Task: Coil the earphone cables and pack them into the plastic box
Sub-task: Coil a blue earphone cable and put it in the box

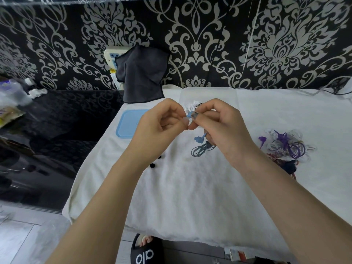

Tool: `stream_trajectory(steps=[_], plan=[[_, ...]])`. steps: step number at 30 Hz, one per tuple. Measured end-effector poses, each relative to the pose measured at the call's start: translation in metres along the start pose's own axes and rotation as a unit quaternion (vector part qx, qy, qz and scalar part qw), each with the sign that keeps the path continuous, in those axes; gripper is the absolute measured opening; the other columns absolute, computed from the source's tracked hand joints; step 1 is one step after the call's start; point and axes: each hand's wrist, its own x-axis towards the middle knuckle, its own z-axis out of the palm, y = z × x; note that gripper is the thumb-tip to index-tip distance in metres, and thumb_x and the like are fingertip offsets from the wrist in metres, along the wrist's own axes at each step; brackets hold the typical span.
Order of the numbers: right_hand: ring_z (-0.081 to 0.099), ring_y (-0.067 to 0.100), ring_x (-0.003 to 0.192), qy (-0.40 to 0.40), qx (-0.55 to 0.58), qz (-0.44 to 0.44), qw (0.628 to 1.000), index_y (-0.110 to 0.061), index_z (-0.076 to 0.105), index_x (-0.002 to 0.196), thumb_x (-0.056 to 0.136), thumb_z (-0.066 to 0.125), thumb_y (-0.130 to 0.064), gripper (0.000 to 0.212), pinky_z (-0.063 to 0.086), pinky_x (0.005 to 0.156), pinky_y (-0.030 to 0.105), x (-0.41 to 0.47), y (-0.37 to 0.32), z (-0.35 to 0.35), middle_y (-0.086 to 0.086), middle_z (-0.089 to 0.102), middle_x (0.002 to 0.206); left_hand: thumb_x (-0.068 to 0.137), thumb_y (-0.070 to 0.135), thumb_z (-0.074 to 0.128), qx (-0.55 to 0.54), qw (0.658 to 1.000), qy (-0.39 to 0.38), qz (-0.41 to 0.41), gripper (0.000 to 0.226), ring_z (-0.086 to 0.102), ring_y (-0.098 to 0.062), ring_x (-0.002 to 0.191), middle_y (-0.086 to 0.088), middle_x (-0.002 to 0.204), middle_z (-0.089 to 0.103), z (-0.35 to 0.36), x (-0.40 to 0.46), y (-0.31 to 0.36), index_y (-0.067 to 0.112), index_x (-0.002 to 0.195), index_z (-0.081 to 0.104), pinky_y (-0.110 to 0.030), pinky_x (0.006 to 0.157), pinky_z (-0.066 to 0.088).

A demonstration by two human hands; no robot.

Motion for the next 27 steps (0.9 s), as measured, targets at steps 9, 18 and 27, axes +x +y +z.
stream_trajectory(steps=[9,18,27], plan=[[0.047,0.003,0.048,0.013,-0.006,-0.035,0.999,-0.008,0.062,0.094,0.094,0.065,-0.012,0.006,0.037,0.047,0.016,-0.002,-0.003,0.001,0.005,0.076,0.075,0.093,0.007,0.072,0.014,1.0,0.008,0.01,0.012,0.073,-0.032,0.089,-0.013,0.088,0.075,0.0,0.0,0.002,0.006,0.094,0.06,-0.05,0.084,0.055],[0.056,-0.004,0.049,0.011,-0.023,-0.066,0.997,-0.003,0.06,0.095,0.095,0.064,-0.006,0.005,0.041,0.044,0.008,-0.01,-0.009,0.003,0.013,0.075,0.08,0.093,0.005,0.07,0.01,1.0,0.002,0.014,0.012,0.075,-0.029,0.09,-0.013,0.089,0.076,0.001,0.001,0.0,0.01,0.092,0.059,-0.051,0.086,0.056],[0.056,-0.003,0.047,0.015,-0.028,-0.061,0.998,0.0,0.06,0.097,0.095,0.065,-0.009,0.01,0.04,0.043,0.008,-0.011,-0.009,0.002,0.006,0.075,0.079,0.092,-0.003,0.067,0.007,0.999,-0.017,0.037,0.013,0.075,-0.023,0.088,-0.007,0.088,0.076,0.001,0.002,0.0,0.008,0.098,0.064,-0.037,0.081,0.057]])
